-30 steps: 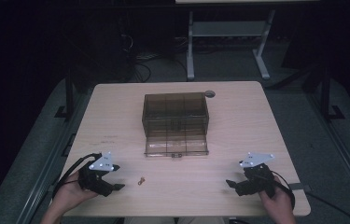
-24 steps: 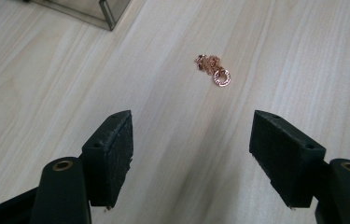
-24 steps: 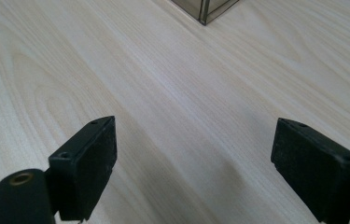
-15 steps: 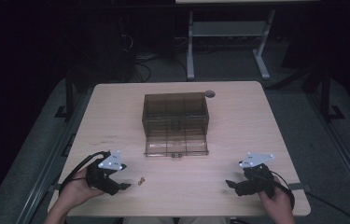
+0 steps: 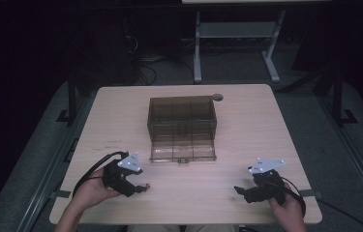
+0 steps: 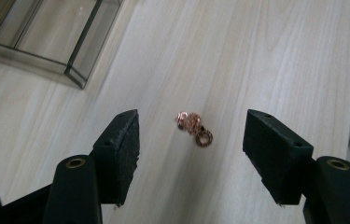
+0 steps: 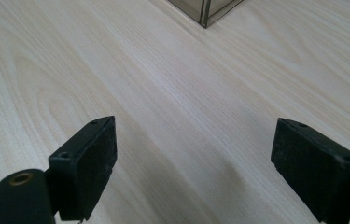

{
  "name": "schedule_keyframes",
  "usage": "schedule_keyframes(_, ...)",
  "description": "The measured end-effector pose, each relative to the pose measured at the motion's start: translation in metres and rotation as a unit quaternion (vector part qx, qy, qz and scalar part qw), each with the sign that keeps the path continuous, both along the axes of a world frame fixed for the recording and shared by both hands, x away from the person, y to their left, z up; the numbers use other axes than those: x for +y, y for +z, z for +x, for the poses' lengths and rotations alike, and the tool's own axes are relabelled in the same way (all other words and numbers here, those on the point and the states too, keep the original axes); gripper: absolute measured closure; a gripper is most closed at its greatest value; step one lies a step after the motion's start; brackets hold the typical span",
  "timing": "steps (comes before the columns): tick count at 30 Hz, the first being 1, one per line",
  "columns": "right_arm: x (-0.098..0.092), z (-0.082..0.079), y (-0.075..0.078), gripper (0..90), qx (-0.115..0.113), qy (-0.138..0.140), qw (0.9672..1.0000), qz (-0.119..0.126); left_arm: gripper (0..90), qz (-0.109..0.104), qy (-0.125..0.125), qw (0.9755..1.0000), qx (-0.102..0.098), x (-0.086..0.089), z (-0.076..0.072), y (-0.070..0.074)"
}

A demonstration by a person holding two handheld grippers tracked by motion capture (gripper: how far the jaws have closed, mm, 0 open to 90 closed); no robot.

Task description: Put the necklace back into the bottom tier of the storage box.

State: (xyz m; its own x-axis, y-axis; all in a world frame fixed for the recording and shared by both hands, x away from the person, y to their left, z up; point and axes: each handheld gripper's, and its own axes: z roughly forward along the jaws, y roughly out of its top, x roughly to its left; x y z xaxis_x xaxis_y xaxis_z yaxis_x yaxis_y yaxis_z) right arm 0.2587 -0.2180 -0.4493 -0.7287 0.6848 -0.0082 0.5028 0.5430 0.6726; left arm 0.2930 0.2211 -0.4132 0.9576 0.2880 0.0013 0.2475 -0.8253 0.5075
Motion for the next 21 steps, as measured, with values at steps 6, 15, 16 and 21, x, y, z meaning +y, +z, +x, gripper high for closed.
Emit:
schedule_keyframes(6, 0.000, 0.000, 0.000, 13.8, -0.001, 0.000, 1.0000, 0.002, 38.3, 0.013, 0.002, 0.9999, 0.008, -0.007, 0.003, -0.005)
schedule_keyframes(15, 0.000, -0.001, 0.001, 13.8, -0.002, 0.000, 1.0000, 0.002, 46.2, 0.014, 0.018, 0.9994, 0.025, -0.010, 0.006, -0.012)
schedule_keyframes(16, 0.000, -0.001, 0.001, 13.8, -0.002, 0.000, 1.0000, 0.002, 47.2, 0.014, 0.018, 0.9994, 0.025, -0.010, 0.006, -0.012)
schedule_keyframes(21, 0.000, 0.000, 0.002, 13.8, -0.002, 0.002, 1.0000, 0.001, 50.8, 0.009, 0.031, 0.9990, 0.031, -0.014, 0.007, -0.015)
